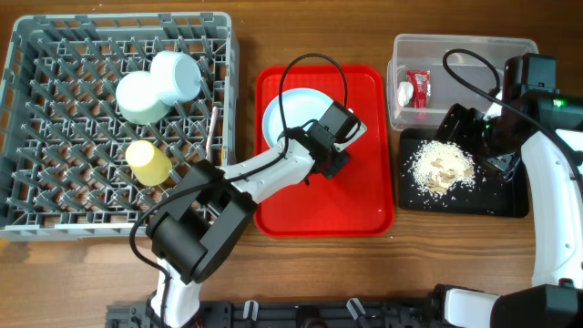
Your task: Sort waste into correct bins and load items into the dishwasher rack
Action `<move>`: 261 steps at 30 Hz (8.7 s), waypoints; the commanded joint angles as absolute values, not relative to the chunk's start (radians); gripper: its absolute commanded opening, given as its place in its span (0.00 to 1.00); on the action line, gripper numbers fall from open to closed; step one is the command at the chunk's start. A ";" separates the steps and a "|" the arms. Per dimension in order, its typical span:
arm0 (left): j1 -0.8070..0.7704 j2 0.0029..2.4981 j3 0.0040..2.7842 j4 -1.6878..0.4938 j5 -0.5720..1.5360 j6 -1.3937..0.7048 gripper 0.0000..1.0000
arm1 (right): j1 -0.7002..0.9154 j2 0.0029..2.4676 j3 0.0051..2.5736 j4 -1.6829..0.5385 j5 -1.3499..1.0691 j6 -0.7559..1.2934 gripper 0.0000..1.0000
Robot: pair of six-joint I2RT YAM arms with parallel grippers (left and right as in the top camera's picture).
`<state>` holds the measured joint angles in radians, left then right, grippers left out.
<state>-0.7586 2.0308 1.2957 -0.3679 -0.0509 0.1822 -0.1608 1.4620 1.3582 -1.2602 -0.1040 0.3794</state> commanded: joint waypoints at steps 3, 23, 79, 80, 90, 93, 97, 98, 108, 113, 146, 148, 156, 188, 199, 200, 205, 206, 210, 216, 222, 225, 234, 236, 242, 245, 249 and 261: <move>-0.757 1.967 1.308 -0.375 -0.053 0.137 0.04 | -0.163 1.440 1.367 -1.262 -0.113 0.367 1.00; -0.588 1.514 1.322 -0.395 0.086 -0.130 0.04 | -0.163 1.440 1.367 -1.266 -0.113 0.366 1.00; 0.079 1.524 1.322 -0.651 0.306 -0.247 1.00 | -0.110 1.440 1.367 -1.096 -0.294 0.189 1.00; 0.070 1.518 1.322 -0.687 0.263 -0.247 1.00 | -0.091 1.440 1.367 -1.063 -0.293 0.190 1.00; -0.031 1.518 1.322 -0.982 -0.027 -0.248 1.00 | 0.149 1.480 1.367 -0.773 -0.188 0.167 1.00; -0.031 1.518 1.322 -1.060 -0.028 -0.307 1.00 | 0.154 1.495 1.367 -0.868 -0.175 0.162 1.00; -0.033 1.518 1.322 -1.161 -0.006 -0.322 1.00 | 0.146 1.480 1.367 -0.953 -0.171 0.183 1.00; -0.036 1.517 1.322 -1.179 0.000 -0.316 1.00 | 0.146 1.468 1.366 -0.965 -0.172 0.184 1.00; -0.181 1.233 1.134 -1.013 0.006 -0.269 1.00 | 0.146 1.081 1.060 -0.823 -0.145 0.191 1.00; -0.226 0.971 0.968 -0.880 0.006 -0.269 1.00 | 0.146 0.811 0.918 -0.788 -0.038 0.267 1.00; -0.229 0.572 0.850 -0.962 -0.001 -0.269 1.00 | 0.146 0.651 0.900 -0.852 0.037 0.263 1.00; -0.229 0.572 0.850 -0.962 -0.001 -0.269 1.00 | 0.145 0.638 0.895 -0.857 0.047 0.258 1.00; -0.229 0.572 0.850 -0.962 -0.001 -0.269 1.00 | 0.129 0.461 0.794 -0.725 0.090 0.200 1.00; -0.229 0.572 0.850 -0.962 -0.001 -0.269 1.00 | 0.083 0.003 0.030 -0.049 -0.089 -0.183 1.00; -0.229 0.572 0.850 -0.962 -0.001 -0.269 1.00 | 0.076 0.004 0.024 -0.036 -0.043 -0.043 1.00; -0.229 0.572 0.850 -0.962 -0.001 -0.269 1.00 | 0.073 0.004 0.024 -0.037 -0.046 -0.044 1.00; -0.229 0.572 0.850 -0.962 -0.001 -0.269 1.00 | 0.057 0.003 0.024 -0.038 -0.046 -0.050 1.00; -0.229 0.572 0.850 -0.962 -0.001 -0.269 1.00 | 0.057 0.003 0.024 -0.038 -0.047 -0.049 1.00; -0.229 0.572 0.850 -0.962 -0.001 -0.269 1.00 | 0.056 0.003 0.024 -0.036 -0.046 -0.050 1.00; -0.229 0.572 0.850 -0.962 -0.001 -0.269 1.00 | 0.053 0.004 0.024 -0.037 -0.046 -0.050 1.00; -0.229 0.572 0.850 -0.962 -0.001 -0.269 1.00 | 0.053 0.004 0.024 -0.037 -0.046 -0.049 1.00; -0.229 0.572 0.850 -0.962 -0.001 -0.269 1.00 | 0.053 0.004 0.024 -0.037 -0.046 -0.049 1.00; -0.229 0.572 0.850 -0.962 -0.001 -0.269 1.00 | 0.053 0.005 0.024 -0.037 -0.046 -0.050 1.00; -0.229 0.572 0.850 -0.962 -0.001 -0.269 1.00 | 0.053 0.005 0.024 -0.037 -0.046 -0.050 1.00; -0.229 0.572 0.850 -0.962 -0.001 -0.269 1.00 | 0.053 0.005 0.024 -0.037 -0.046 -0.050 1.00; -0.229 0.572 0.850 -0.962 -0.004 -0.268 1.00 | 0.053 0.005 0.024 -0.037 -0.046 -0.049 1.00; -0.165 0.552 0.820 -0.939 -0.014 -0.262 1.00 | 0.053 0.005 0.024 -0.037 -0.046 -0.050 1.00; -0.009 0.235 0.323 -0.402 0.097 -0.262 1.00 | 0.053 0.005 0.024 -0.037 -0.046 -0.050 1.00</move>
